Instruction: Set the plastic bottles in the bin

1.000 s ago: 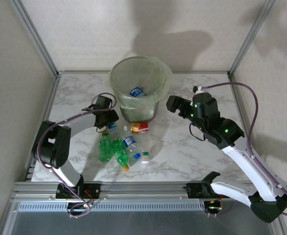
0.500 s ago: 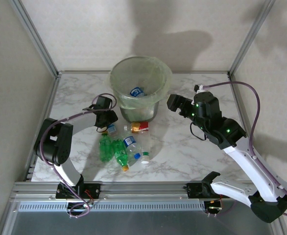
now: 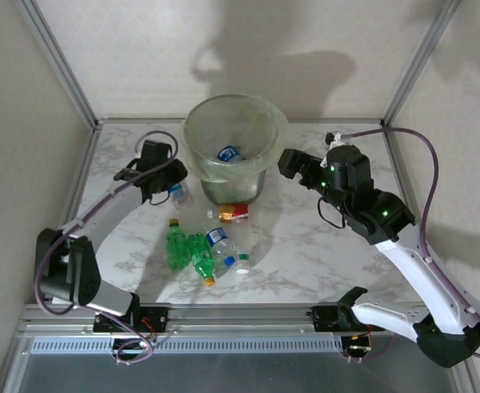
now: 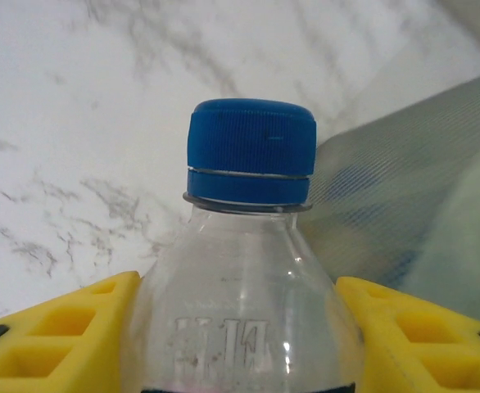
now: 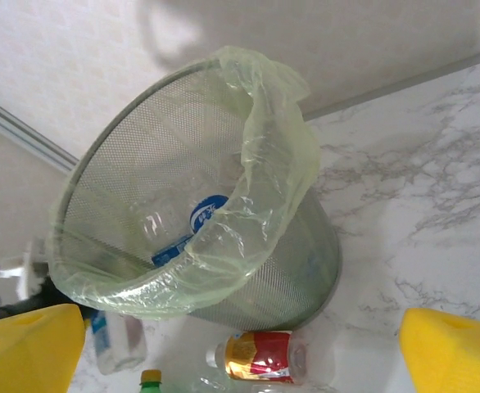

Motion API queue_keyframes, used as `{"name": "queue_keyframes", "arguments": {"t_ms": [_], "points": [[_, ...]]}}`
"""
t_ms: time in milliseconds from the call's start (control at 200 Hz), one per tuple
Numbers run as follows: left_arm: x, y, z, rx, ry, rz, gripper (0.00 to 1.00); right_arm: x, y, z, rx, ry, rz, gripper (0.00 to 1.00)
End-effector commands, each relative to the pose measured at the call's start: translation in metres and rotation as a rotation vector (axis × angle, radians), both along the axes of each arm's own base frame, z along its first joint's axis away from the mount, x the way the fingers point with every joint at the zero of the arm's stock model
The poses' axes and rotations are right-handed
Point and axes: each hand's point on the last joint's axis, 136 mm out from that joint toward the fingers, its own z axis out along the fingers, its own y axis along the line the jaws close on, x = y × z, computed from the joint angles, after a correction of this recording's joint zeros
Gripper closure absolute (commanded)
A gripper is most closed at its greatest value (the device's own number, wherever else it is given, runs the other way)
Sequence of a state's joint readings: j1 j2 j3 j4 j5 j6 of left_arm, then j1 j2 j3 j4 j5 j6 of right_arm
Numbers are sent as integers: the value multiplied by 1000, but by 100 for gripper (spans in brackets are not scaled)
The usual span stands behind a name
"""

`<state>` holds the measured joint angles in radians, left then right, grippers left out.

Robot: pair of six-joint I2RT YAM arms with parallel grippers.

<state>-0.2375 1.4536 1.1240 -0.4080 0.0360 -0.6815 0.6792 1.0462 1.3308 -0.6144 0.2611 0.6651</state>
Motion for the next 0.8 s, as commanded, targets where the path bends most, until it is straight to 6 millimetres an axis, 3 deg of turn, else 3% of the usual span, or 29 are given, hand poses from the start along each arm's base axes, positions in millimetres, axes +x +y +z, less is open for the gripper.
{"name": "queue_keyframes", "arguments": {"t_ms": [0,110,205,325,451,601,791], "points": [[-6,23,47,25,-69,79,51,1,9,22,19,-52,38,1],[-7,32,103,-28,-210,131,51,3,21,35,46,-71,88,1],[-7,26,154,-157,-360,136,50,2,35,50,75,-93,154,1],[-7,6,213,-372,-520,84,48,-12,69,70,117,-128,314,1],[-5,-20,261,-550,-600,-22,48,-23,96,87,117,-159,428,1],[-6,-52,297,-695,-618,-176,48,-33,118,100,91,-197,507,1],[-7,-87,302,-735,-529,-301,48,-32,140,99,17,-213,554,1]]}}
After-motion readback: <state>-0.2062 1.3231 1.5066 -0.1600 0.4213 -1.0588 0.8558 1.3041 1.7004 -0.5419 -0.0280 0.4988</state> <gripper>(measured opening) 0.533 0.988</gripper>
